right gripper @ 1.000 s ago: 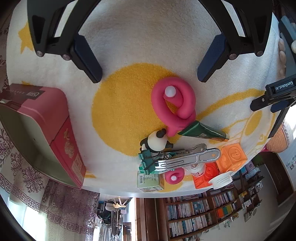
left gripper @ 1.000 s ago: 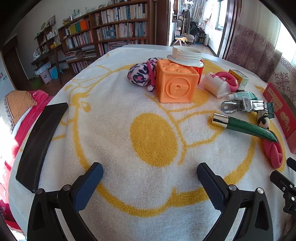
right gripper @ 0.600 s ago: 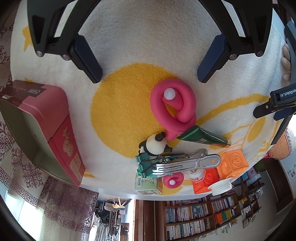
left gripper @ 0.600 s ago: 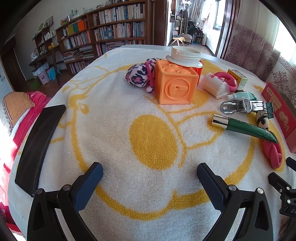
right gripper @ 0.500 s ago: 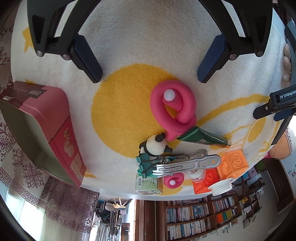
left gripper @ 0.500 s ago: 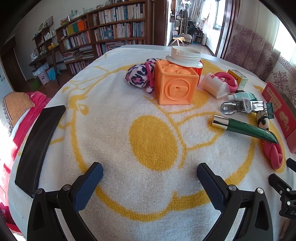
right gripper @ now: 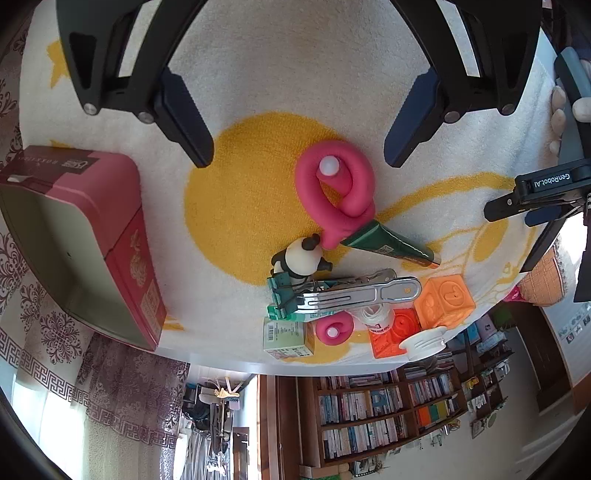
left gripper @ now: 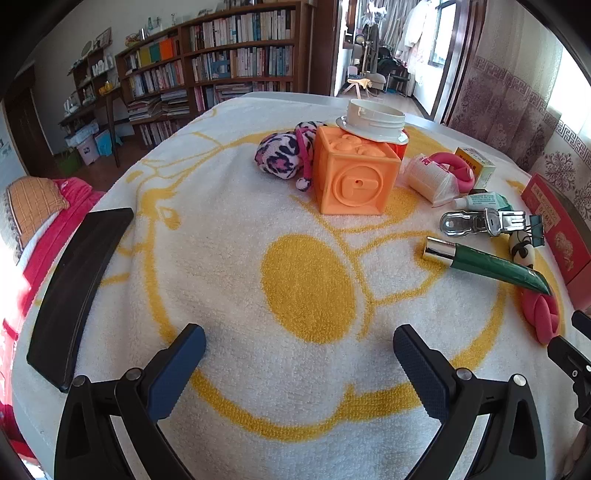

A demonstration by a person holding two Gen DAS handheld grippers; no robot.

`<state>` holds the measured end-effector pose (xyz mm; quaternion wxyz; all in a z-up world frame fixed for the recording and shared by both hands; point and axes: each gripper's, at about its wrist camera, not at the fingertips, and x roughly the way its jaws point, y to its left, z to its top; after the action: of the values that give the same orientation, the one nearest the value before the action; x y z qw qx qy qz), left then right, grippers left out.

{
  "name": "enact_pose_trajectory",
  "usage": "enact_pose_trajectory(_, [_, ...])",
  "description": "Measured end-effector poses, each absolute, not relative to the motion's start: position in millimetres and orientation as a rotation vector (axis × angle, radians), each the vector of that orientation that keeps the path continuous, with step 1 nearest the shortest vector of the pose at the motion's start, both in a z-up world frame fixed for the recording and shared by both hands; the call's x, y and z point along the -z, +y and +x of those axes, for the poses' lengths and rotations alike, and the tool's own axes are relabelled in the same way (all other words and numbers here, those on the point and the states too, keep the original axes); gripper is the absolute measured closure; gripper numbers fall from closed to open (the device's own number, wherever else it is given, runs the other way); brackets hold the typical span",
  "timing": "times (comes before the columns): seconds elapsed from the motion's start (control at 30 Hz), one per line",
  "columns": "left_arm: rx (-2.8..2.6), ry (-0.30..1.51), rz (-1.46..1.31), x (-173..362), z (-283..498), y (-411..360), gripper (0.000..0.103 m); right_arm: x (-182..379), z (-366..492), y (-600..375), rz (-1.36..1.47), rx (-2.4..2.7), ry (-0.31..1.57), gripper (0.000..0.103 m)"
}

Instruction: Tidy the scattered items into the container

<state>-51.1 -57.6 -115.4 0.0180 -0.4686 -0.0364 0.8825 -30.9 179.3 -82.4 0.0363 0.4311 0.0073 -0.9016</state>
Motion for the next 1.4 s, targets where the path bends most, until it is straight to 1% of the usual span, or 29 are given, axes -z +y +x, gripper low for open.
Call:
enact_pose_trajectory(0.07, [-2.752,-0.154,-1.435,111.4,-48.8,-62.1,0.0,77.6,-32.0,177.8,1.293,2.776,0.053,0.012])
enact_pose_trajectory(0.13, [-2.755,-0.154,-1.414,107.0,-48.1,-61.5,0.0,78.8,-38.9,177.8,1.295,2.758,0.046,0.015])
enact_pose_trajectory(0.2, [-2.763,-0.123,-1.375,99.7,-47.8,-56.5,0.0,84.6,-47.6,178.9,1.318,2.719,0.01,0.027])
enact_pose_trajectory(0.3, [-2.777,-0.044,-1.297,86.6,-49.8,-43.6,0.0,93.3,-55.2,178.3,1.34,2.645,-0.051,0.033])
enact_pose_trajectory(0.37, [-2.757,0.005,-1.261,82.1,-52.8,-33.0,0.0,96.9,-56.2,174.2,1.353,2.626,-0.041,0.035])
enact_pose_trajectory(0.43, [-2.729,0.039,-1.239,81.1,-56.8,-23.0,0.0,97.2,-55.4,170.5,1.354,2.631,-0.007,0.041])
enact_pose_trajectory(0.5, [-2.702,0.082,-1.227,83.3,-60.5,-11.9,0.0,96.8,-54.0,172.1,1.353,2.642,-0.005,0.06])
enact_pose_trajectory(0.53, [-2.686,0.107,-1.22,85.0,-63.2,-5.9,0.0,96.3,-53.3,174.9,1.348,2.641,-0.025,0.066])
enact_pose_trajectory(0.63, [-2.637,0.216,-1.198,91.6,-70.1,14.3,0.0,94.1,-52.0,185.0,1.332,2.638,-0.097,0.077])
enact_pose_trajectory(0.77, [-2.568,0.34,-1.142,92.7,-73.6,41.0,0.0,86.2,-50.5,197.9,1.281,2.66,-0.182,0.077])
enact_pose_trajectory(0.93, [-2.492,0.533,-1.071,94.5,-81.0,71.5,0.0,81.6,-50.2,203.1,1.247,2.673,-0.22,0.078])
enact_pose_trajectory(1.1, [-2.441,0.602,-1.109,106.0,-97.3,86.0,0.0,84.0,-52.5,202.7,1.244,2.665,-0.243,0.078])
enact_pose_trajectory(1.17, [-2.423,0.603,-1.14,113.1,-102.3,87.7,0.008,83.6,-52.0,204.6,1.235,2.666,-0.255,0.078])
enact_pose_trajectory(1.23, [-2.395,0.521,-1.161,114.8,-106.1,83.4,0.028,82.7,-51.5,206.8,1.223,2.669,-0.273,0.078])
enact_pose_trajectory(1.27, [-2.385,0.48,-1.176,114.6,-107.6,80.8,0.035,81.8,-51.0,208.6,1.214,2.671,-0.286,0.078])
enact_pose_trajectory(1.3, [-2.386,0.456,-1.186,114.2,-108.0,78.7,0.05,80.6,-50.6,210.4,1.202,2.673,-0.302,0.078])
enact_pose_trajectory(1.33, [-2.388,0.437,-1.195,113.9,-107.9,76.2,0.059,78.6,-49.8,212.5,1.187,2.675,-0.321,0.078])
enact_pose_trajectory(1.37, [-2.389,0.407,-1.202,113.1,-107.0,72.7,0.062,76.0,-48.5,215.0,1.17,2.679,-0.339,0.079])
enact_pose_trajectory(1.4, [-2.39,0.371,-1.209,111.8,-105.8,68.2,0.069,73.3,-47.2,217.4,1.154,2.683,-0.356,0.08])
